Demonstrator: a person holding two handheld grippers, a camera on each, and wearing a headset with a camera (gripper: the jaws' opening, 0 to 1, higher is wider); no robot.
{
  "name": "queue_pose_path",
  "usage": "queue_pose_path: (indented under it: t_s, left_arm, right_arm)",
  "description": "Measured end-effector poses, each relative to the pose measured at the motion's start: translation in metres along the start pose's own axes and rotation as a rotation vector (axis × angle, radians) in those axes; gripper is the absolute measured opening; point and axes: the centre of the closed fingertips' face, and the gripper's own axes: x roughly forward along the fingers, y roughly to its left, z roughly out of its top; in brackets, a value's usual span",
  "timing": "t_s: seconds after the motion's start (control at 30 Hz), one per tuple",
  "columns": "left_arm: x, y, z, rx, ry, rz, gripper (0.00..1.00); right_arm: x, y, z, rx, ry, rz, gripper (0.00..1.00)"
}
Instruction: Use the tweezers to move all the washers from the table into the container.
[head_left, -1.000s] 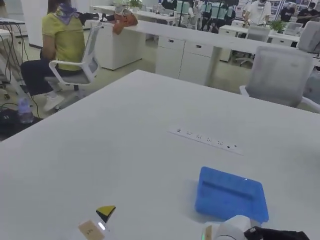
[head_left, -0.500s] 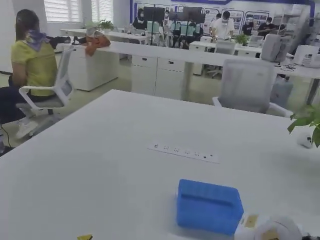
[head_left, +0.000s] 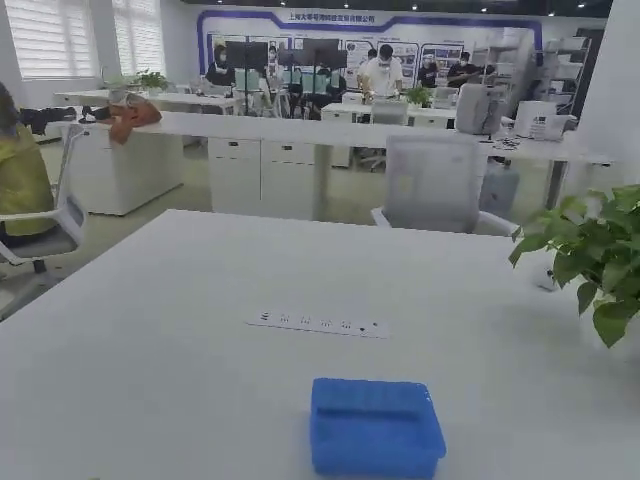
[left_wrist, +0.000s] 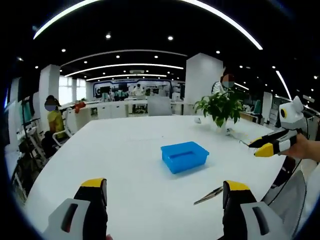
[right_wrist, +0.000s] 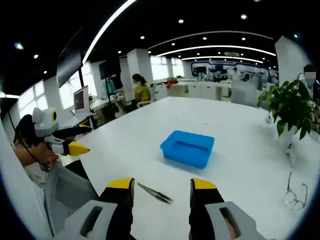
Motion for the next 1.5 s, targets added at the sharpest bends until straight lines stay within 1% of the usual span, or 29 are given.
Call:
queue_pose_path:
  t_s: [0.07,0.13,0.2,0.27,0.3,0.37,0.43,0.47,0.5,0.53,0.57,0.6,0.63,0.73,0.9,1.03,1.2,1.27,1.33,1.5]
  left_arm:
    - [-0.003,0.003,0.006,0.021,-0.020,0.032,0.99]
    - [-0.005,0.002,0.009,0.024,-0.029,0.035,0.99]
    - [-0.008,0.002,0.011,0.023,-0.043,0.049,0.99]
    - [-0.012,-0.001,0.012,0.014,-0.058,0.043,0.99]
    - [-0.013,0.000,0.012,0.009,-0.058,0.051,0.99]
    - [-0.014,-0.001,0.009,0.003,-0.056,0.048,0.99]
    - [-0.016,-0.002,0.008,0.003,-0.052,0.047,0.99]
    - [-0.017,0.000,0.009,0.005,-0.064,0.070,0.99]
    - [-0.018,0.002,0.010,0.017,-0.064,0.085,0.99]
    - [-0.019,0.001,0.010,0.018,-0.065,0.080,0.99]
    - [-0.021,0.001,0.012,0.015,-0.075,0.078,0.99]
    - [-0.021,0.000,0.016,-0.002,-0.100,0.074,0.99]
    - [-0.022,0.001,0.017,-0.010,-0.101,0.073,0.99]
    - [-0.020,0.002,0.014,0.001,-0.085,0.081,0.99]
    - [-0.021,0.002,0.013,-0.002,-0.089,0.088,0.99]
    - [-0.023,0.002,0.013,-0.026,-0.091,0.090,0.99]
    - [-0.025,0.004,0.008,-0.042,-0.074,0.105,0.99]
    - [-0.026,0.005,0.006,-0.035,-0.063,0.109,0.99]
    - [-0.026,0.005,0.004,-0.013,-0.053,0.116,0.99]
    - [-0.025,0.002,-0.001,-0.010,-0.039,0.113,0.99]
  right_arm:
    - [-0.006,-0.002,-0.008,0.017,0.007,-0.012,0.42]
    - [-0.013,-0.003,-0.015,0.028,0.011,-0.024,0.42]
    - [-0.021,-0.007,-0.018,0.015,0.009,-0.055,0.44]
    - [-0.028,-0.012,-0.019,0.003,0.003,-0.087,0.46]
    - [-0.033,-0.015,-0.020,-0.004,-0.002,-0.109,0.47]
    - [-0.038,-0.020,-0.020,0.009,-0.015,-0.124,0.49]
    - [-0.042,-0.023,-0.020,0.027,-0.023,-0.125,0.49]
    - [-0.043,-0.024,-0.021,0.032,-0.023,-0.129,0.49]
    - [-0.044,-0.025,-0.021,0.031,-0.024,-0.133,0.49]
    - [-0.044,-0.025,-0.022,0.031,-0.022,-0.136,0.48]
    - [-0.044,-0.026,-0.022,0.030,-0.020,-0.139,0.48]
    - [-0.045,-0.026,-0.022,0.028,-0.022,-0.144,0.49]
    - [-0.045,-0.026,-0.022,0.026,-0.023,-0.146,0.49]
    - [-0.045,-0.025,-0.024,0.017,-0.019,-0.154,0.51]
    - [-0.043,-0.024,-0.027,-0.006,-0.009,-0.166,0.63]
    - [-0.043,-0.026,-0.030,-0.020,-0.001,-0.183,0.67]
    - [-0.044,-0.029,-0.032,-0.003,-0.003,-0.185,0.72]
    - [-0.044,-0.030,-0.033,-0.004,0.000,-0.190,0.73]
    - [-0.044,-0.031,-0.034,-0.001,0.000,-0.188,0.74]
    - [-0.044,-0.030,-0.035,0.003,0.000,-0.179,0.78]
